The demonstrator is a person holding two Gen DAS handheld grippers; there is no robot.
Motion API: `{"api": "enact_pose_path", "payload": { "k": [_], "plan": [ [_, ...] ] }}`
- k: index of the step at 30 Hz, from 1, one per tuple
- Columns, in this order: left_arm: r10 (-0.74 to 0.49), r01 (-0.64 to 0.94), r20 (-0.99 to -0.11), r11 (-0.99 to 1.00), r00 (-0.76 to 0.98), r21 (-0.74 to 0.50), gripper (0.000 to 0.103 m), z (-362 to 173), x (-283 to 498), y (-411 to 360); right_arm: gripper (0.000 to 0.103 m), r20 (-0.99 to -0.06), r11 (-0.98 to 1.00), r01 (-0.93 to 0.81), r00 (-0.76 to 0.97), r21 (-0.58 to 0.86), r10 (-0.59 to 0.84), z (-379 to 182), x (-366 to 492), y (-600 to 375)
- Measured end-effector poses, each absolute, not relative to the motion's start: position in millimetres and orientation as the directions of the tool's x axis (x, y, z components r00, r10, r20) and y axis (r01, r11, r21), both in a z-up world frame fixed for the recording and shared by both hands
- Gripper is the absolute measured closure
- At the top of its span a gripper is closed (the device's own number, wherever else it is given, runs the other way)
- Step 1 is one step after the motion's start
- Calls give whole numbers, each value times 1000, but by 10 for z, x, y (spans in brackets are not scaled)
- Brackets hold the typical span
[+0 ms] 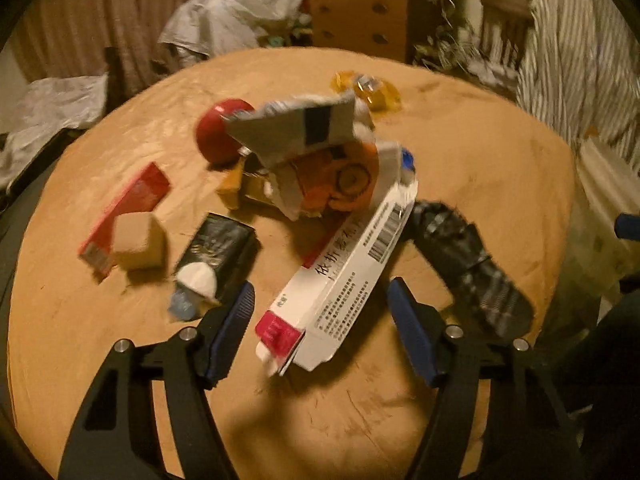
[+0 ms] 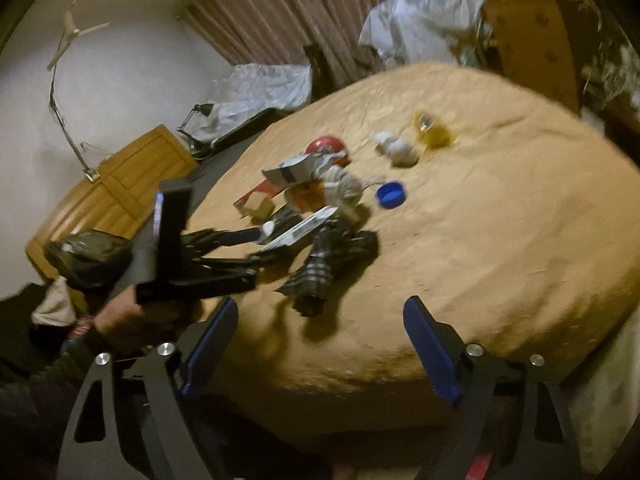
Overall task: Collect trash
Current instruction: 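Grasp the white medicine box with left tool while right tool grasps plaid cloth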
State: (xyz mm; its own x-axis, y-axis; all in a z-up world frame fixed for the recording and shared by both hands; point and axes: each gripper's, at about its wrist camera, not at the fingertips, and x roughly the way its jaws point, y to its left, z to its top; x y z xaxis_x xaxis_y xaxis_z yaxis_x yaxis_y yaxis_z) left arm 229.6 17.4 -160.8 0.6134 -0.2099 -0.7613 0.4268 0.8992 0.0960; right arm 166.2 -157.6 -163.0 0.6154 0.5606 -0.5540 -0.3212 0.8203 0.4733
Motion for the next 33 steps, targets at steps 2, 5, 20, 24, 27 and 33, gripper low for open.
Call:
{"api": "enact_pose_path", "payload": {
  "k": [2,5,20,24,27,33],
  "plan": [
    [-213,455,-774,884,596,108,37,-1683,2359,128,18,-553,796,-317,587,515,591,-1665,1787,-1510],
    [-231,479,-790,873,568,89,46,-1763,2455,118,18,-572,791,-310,559,527,600,-1751,2011,-1356],
    [-291,374,-805,923,516,-94,73,-1754,2472,385,71,-723,840,-235,430,489,541,-2301,3048,-926],
    [-277,389,-812,919,514,-67,68,-1806,2523,278,75,-765,886,-270,448,378,463,-2172,3066,-1015],
    [-291,380,-811,920,507,-93,61,-1828,2618,243,75,-780,902,-251,454,353,431,-2147,3124,-1152],
    [-261,391,-820,919,510,-50,63,-1895,2666,112,70,-780,895,-241,439,377,446,-2304,3236,-1168]
  ]
}}
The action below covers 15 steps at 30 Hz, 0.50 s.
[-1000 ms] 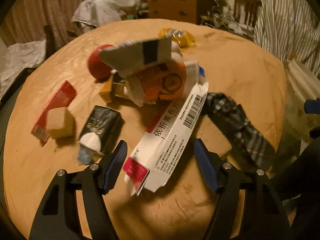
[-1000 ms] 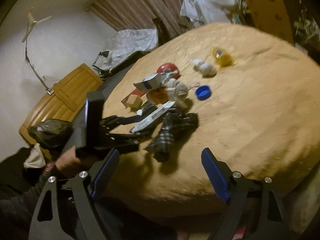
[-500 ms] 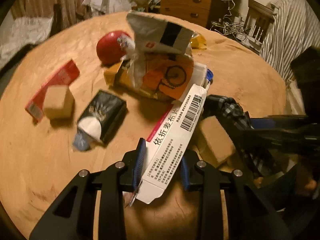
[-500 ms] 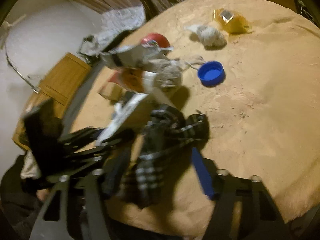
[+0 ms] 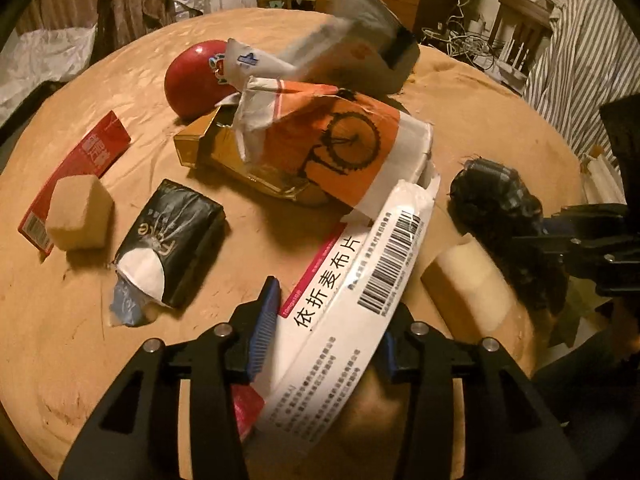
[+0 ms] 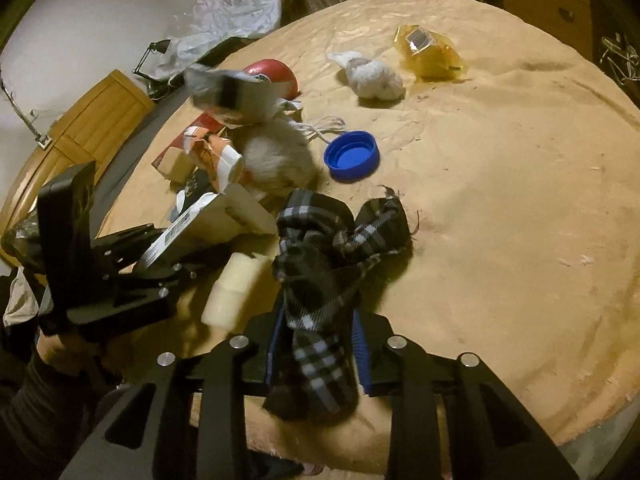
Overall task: Collect trash
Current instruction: 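Grasp the white medicine box with left tool while right tool grasps plaid cloth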
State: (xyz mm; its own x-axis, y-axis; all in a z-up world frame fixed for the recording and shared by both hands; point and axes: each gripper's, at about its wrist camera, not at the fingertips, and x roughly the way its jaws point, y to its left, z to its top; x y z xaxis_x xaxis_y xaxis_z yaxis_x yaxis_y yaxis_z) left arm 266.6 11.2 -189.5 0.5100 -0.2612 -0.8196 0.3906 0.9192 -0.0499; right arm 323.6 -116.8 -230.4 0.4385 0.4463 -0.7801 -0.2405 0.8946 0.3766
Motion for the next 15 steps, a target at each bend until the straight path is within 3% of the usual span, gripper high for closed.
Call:
{"api": "enact_pose_path", "payload": {
  "k": [6,15],
  "plan": [
    [-275,341,-775,937,569,-82,82,-1764,2458,235,79,-765,904,-268,483,333,426,-2310,3150,-1123],
    [-331,275,-684,942,650,-195,85,-1409,1998,322,81,-672,916,-330,627,228,393,-1889,2704,-1009]
  ]
}}
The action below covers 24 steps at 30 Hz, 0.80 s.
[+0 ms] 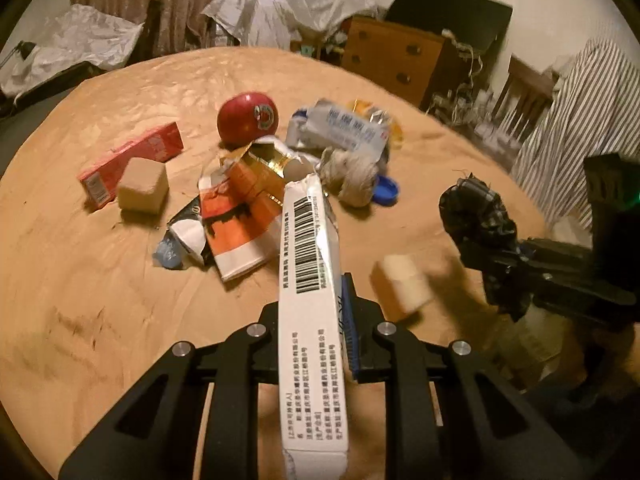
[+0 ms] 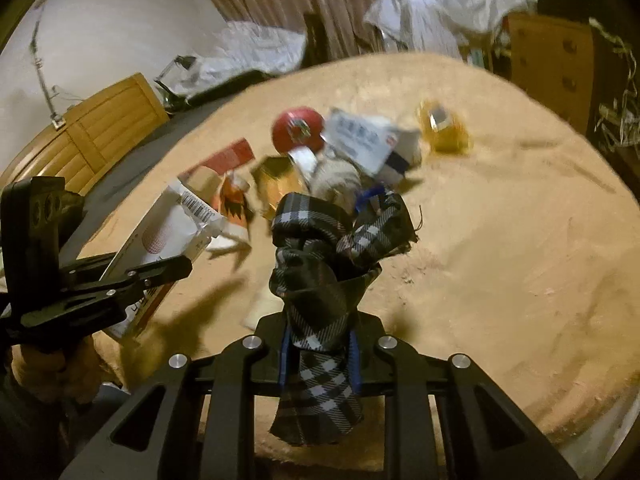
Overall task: Collect trash
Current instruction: 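Grasp the white medicine box with left tool while right tool grasps plaid cloth, then carry the box and cloth with both tools over the white bucket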
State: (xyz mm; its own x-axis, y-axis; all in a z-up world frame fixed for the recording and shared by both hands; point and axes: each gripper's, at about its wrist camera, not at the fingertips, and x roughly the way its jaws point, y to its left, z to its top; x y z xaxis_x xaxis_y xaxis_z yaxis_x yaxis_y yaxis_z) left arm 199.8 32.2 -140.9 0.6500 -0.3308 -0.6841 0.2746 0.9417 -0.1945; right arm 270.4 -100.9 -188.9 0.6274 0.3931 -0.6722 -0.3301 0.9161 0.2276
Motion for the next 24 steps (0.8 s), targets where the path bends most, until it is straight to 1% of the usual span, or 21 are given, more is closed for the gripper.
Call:
{"api": "enact_pose_path", "payload": {
  "k": [2,6,11,12,18,24],
  "plan": [
    [-331,262,-659,943,675,-205,85,-1304,1873,301,81,-644,918,-338,660,206,388,-1781,2536,-992],
    [-299,235,-611,954,733,-184,85,-1116,1647,277,81,-588,921,-342,713,183,382,-1561,2247,-996],
    [-219,180,-531,976,819,-125,85,-872,1362,94,80,-498,931,-342,789,127,358,-1207,1851,-1033],
    [-196,161,-504,981,841,-112,85,-803,1296,37,80,-482,933,-343,802,112,352,-1138,1784,-1024],
    [-96,68,-391,994,915,-84,85,-559,1037,-48,80,-371,939,-342,869,24,327,-742,1320,-987],
    [-1,-17,-287,998,958,-59,85,-395,808,-120,80,-267,945,-327,910,7,317,-521,970,-1053]
  ]
}}
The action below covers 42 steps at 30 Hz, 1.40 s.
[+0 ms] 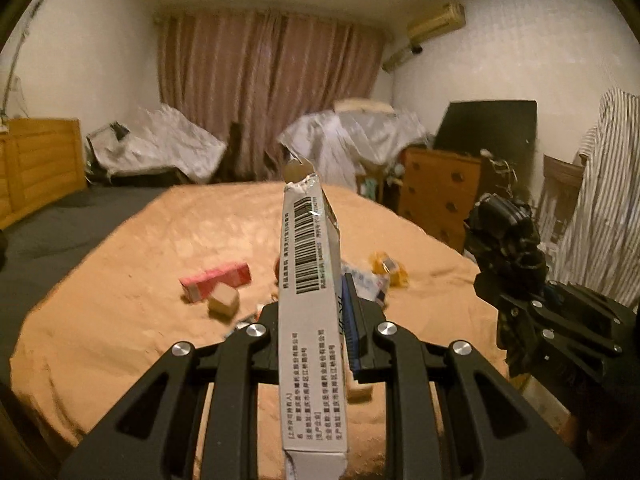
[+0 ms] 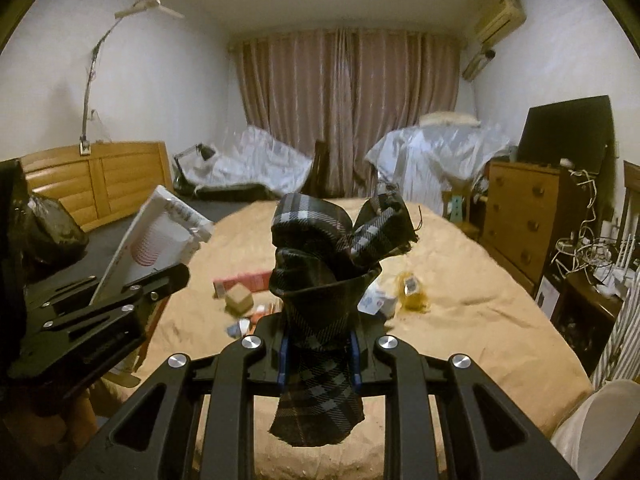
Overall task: Collect trash
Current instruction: 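Carry the box and cloth with both tools over the white bucket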
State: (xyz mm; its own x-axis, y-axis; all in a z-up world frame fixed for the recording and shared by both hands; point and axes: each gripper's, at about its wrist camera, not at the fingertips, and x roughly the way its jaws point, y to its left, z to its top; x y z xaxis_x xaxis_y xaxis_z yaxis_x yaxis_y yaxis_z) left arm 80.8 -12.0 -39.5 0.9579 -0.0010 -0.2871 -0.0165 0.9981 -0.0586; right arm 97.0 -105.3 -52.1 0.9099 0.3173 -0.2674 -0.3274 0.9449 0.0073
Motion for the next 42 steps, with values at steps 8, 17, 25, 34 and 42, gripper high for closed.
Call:
{"api": "enact_pose_path", "payload": {
  "k": [8,17,25,34,42],
  "plan": [
    [0,-11,-274,999,962,-39,85,-340,753,-230,80,-254,946,-325,913,17,318,-404,893,-1090],
    [-44,35,-278,999,960,-35,85,-325,808,-269,80,-252,952,-307,919,20,302,-297,854,-1130],
    [-150,144,-271,989,951,-40,85,-198,959,-639,80,-249,977,-212,946,13,208,-72,684,-1697],
    [-337,344,-300,939,892,-31,85,-158,1074,-1503,80,-274,999,-34,961,12,36,49,315,-2746],
    [-510,531,-371,846,776,-52,85,-299,1140,-2454,80,-339,991,136,933,16,-123,21,70,-3939]
  ]
}}
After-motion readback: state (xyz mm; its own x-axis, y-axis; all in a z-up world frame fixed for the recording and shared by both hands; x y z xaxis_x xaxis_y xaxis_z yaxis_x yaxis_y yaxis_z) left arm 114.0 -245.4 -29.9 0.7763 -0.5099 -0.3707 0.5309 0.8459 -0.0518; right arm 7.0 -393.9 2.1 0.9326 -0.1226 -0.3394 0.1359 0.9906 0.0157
